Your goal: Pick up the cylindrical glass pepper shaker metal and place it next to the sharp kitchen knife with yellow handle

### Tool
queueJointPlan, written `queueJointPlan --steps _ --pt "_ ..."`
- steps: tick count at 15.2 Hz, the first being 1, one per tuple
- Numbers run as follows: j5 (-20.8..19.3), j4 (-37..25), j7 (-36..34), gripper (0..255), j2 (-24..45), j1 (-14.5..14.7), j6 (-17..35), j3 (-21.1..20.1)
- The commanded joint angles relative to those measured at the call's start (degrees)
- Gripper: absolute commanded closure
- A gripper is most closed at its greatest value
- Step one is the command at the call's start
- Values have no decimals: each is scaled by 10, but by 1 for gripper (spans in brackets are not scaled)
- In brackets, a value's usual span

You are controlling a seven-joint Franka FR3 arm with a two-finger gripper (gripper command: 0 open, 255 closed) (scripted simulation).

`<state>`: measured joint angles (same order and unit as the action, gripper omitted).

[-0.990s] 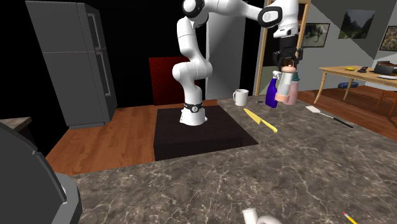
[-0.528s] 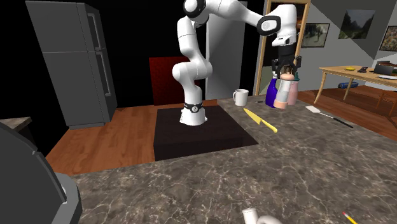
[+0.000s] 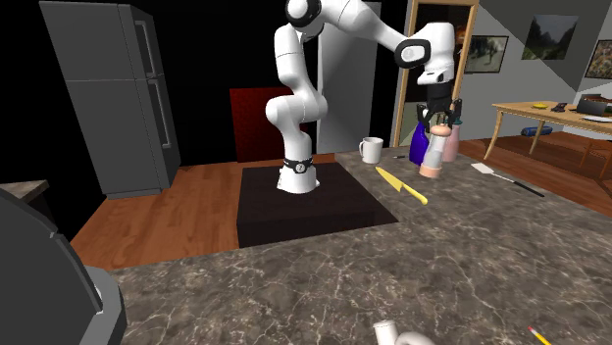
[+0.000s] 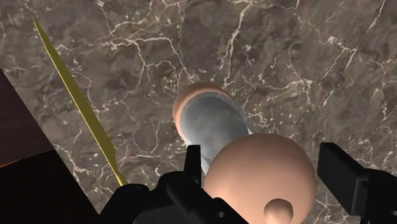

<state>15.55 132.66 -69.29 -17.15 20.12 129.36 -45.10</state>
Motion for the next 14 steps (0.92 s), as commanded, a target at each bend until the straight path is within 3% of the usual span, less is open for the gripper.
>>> queueJointPlan --steps 1,6,13,14 --pt "-2 11 -3 255 7 -1 17 -5" --pt "-13 32 -12 255 29 -7 58 -19" --pt "-13 32 -12 255 29 -7 58 -19" --pt "-13 32 -12 0 29 -7 58 -19"
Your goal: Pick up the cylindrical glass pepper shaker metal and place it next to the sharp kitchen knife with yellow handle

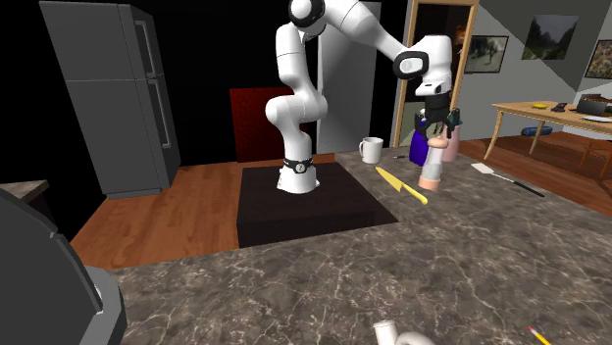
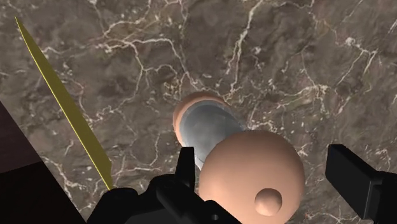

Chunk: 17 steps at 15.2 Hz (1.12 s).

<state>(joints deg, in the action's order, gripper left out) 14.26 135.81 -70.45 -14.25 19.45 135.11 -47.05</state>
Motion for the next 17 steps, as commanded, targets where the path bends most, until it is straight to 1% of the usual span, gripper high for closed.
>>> queueJointPlan --steps 1,5,7,9,17 --pt "0 0 0 0 0 0 0 0" --pt "0 0 0 0 0 0 0 0" --pt "19 -15 15 0 -33 10 -44 19" --pt "30 -30 24 0 -58 17 -83 35" --pt "30 -30 24 0 -58 17 -82 36"
